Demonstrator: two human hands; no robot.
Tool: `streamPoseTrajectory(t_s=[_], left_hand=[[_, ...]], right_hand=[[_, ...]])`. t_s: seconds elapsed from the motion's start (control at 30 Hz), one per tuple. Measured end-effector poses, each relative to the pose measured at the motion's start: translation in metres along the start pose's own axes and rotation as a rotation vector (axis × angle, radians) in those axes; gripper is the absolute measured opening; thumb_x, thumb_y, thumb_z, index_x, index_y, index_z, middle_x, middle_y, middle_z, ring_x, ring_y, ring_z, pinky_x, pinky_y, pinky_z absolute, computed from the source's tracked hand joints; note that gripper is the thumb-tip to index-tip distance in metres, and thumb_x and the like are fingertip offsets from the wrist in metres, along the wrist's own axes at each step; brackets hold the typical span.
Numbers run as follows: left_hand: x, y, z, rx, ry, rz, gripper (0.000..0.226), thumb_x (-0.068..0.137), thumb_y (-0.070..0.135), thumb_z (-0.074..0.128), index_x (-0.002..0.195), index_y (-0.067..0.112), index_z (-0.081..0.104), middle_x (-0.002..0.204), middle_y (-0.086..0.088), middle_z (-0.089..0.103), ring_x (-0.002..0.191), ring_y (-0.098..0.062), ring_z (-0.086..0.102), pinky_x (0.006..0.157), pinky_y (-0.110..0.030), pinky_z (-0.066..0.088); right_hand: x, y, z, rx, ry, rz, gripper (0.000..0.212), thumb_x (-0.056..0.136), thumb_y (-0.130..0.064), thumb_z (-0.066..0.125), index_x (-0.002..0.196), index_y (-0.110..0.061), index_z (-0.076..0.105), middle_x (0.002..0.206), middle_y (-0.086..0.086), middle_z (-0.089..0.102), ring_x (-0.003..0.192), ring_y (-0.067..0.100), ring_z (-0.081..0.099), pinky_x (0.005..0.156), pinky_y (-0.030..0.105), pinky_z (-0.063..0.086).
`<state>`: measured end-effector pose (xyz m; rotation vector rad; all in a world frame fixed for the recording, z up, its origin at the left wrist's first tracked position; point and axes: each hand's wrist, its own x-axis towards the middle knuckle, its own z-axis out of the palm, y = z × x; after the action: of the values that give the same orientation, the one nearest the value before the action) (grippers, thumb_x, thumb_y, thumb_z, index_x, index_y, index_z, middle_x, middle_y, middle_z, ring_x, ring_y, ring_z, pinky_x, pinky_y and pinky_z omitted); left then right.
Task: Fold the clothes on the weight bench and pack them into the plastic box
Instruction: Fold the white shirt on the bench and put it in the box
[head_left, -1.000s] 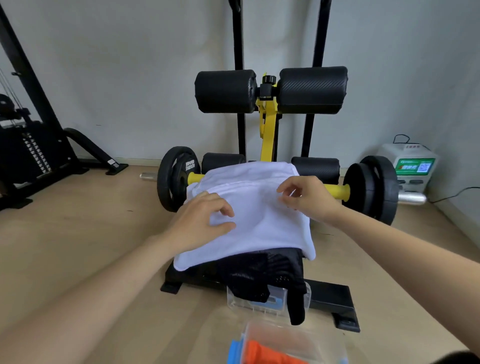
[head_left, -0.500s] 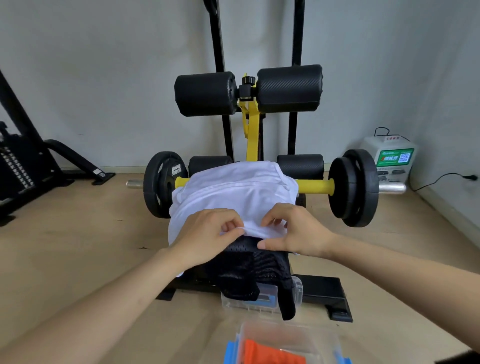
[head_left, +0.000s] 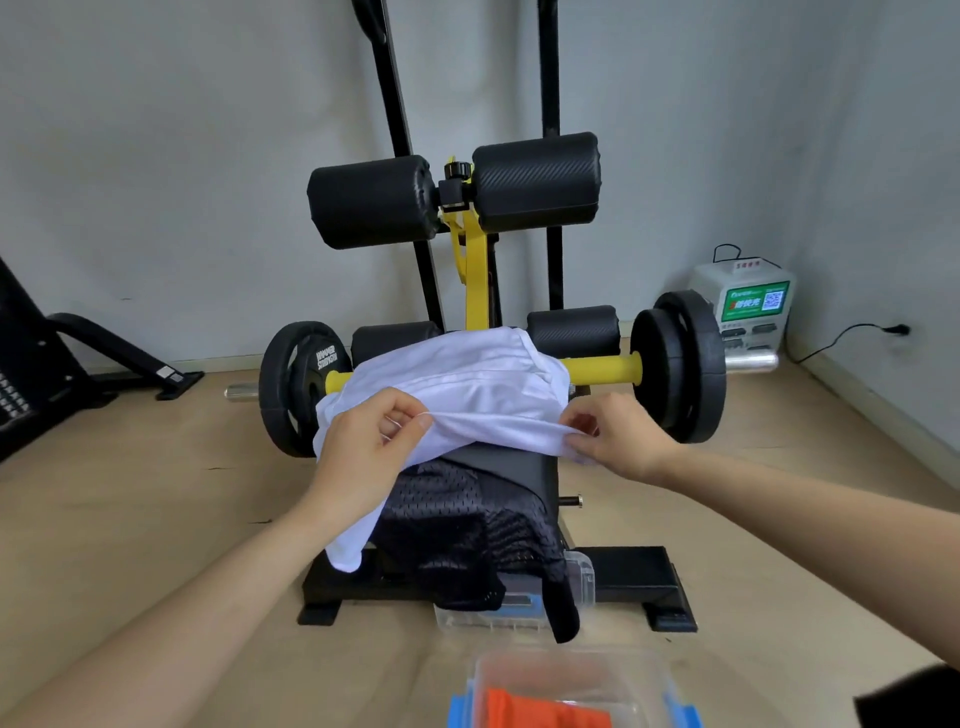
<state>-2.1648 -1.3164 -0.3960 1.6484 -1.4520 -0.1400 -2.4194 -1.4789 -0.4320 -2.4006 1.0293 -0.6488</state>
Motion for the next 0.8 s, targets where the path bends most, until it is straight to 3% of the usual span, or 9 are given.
streamPoseTrajectory(t_s=[0.13,0.2,0.27,0.33,0.4,0.53,0.6,0.7,0.8], left_hand=[[0.001,-0.006,-0.001,0.033,-0.022,-0.050,0.007,0.096,0.028,0.064,0.090,0.024,0.065,0.077,0.008,0.068,0.073,-0.011,0.062,0.070,-0.028,0.049],[0.001,-0.007,0.000,0.037,-0.092,-0.086,0.010,0.099,0.028,0.060,0.091,0.021,0.062,0.055,-0.002,0.055,0.051,-0.012,0.046,0.057,-0.027,0.037],[0.002,-0.005,-0.001,-0.012,-0.179,-0.145,0.012,0.100,0.025,0.059,0.093,0.015,0.060,0.045,0.001,0.034,0.043,-0.009,0.027,0.048,-0.021,0.024],[0.003,-0.004,-0.006,-0.068,-0.262,-0.204,0.013,0.098,0.024,0.061,0.093,0.012,0.063,0.049,-0.008,0.034,0.047,-0.011,0.028,0.050,-0.022,0.024],[0.002,-0.003,-0.012,-0.092,-0.349,-0.228,0.016,0.094,0.031,0.067,0.090,0.015,0.067,0.066,-0.027,0.049,0.062,-0.017,0.042,0.064,-0.029,0.032],[-0.002,0.002,-0.026,-0.065,-0.429,-0.270,0.011,0.090,0.029,0.072,0.081,0.022,0.072,0.080,-0.020,0.067,0.076,-0.011,0.054,0.076,-0.028,0.038],[-0.003,0.004,-0.031,-0.103,-0.398,-0.286,0.012,0.091,0.023,0.072,0.078,0.023,0.073,0.071,-0.013,0.063,0.072,-0.007,0.052,0.075,-0.026,0.037],[0.003,0.004,-0.030,-0.167,-0.243,-0.285,0.008,0.091,0.019,0.072,0.083,0.019,0.075,0.074,-0.018,0.066,0.078,-0.010,0.056,0.076,-0.023,0.039],[0.016,0.007,-0.019,-0.202,-0.088,-0.242,0.005,0.091,0.014,0.071,0.087,0.015,0.074,0.067,-0.002,0.068,0.077,-0.013,0.057,0.075,-0.023,0.040]], right_hand=[[0.000,0.022,-0.006,-0.006,-0.089,0.057,0.005,0.084,-0.016,0.070,0.081,-0.019,0.073,0.077,-0.005,0.072,0.079,0.016,0.066,0.077,0.039,0.056],[-0.002,0.029,-0.008,0.105,-0.154,0.097,0.006,0.087,-0.017,0.070,0.082,-0.019,0.072,0.079,-0.005,0.074,0.079,0.015,0.068,0.079,0.035,0.055],[-0.005,0.030,-0.010,0.256,-0.213,0.120,0.004,0.088,-0.015,0.070,0.084,-0.014,0.071,0.083,0.002,0.076,0.077,0.015,0.066,0.078,0.034,0.051],[-0.009,0.028,-0.013,0.302,-0.277,0.107,0.005,0.089,-0.012,0.069,0.086,-0.008,0.069,0.084,0.010,0.075,0.074,0.014,0.062,0.074,0.033,0.047],[-0.015,0.022,-0.018,0.292,-0.377,0.077,0.008,0.090,-0.010,0.067,0.087,-0.002,0.067,0.074,0.016,0.067,0.069,0.017,0.055,0.068,0.029,0.043],[-0.024,0.013,-0.036,0.326,-0.532,0.091,0.009,0.089,-0.009,0.069,0.086,0.000,0.068,0.072,0.006,0.060,0.069,0.016,0.050,0.066,0.024,0.042],[-0.024,0.016,-0.044,0.375,-0.512,0.111,0.007,0.088,-0.007,0.068,0.089,-0.001,0.071,0.078,0.006,0.064,0.075,0.016,0.054,0.073,0.029,0.045],[-0.018,0.020,-0.048,0.481,-0.335,0.153,0.008,0.087,-0.001,0.065,0.090,-0.001,0.073,0.082,0.005,0.069,0.077,0.015,0.062,0.076,0.028,0.051],[-0.009,0.020,-0.045,0.490,-0.128,0.157,0.011,0.088,0.001,0.064,0.089,-0.004,0.074,0.082,0.002,0.071,0.072,0.008,0.063,0.070,0.022,0.052]])
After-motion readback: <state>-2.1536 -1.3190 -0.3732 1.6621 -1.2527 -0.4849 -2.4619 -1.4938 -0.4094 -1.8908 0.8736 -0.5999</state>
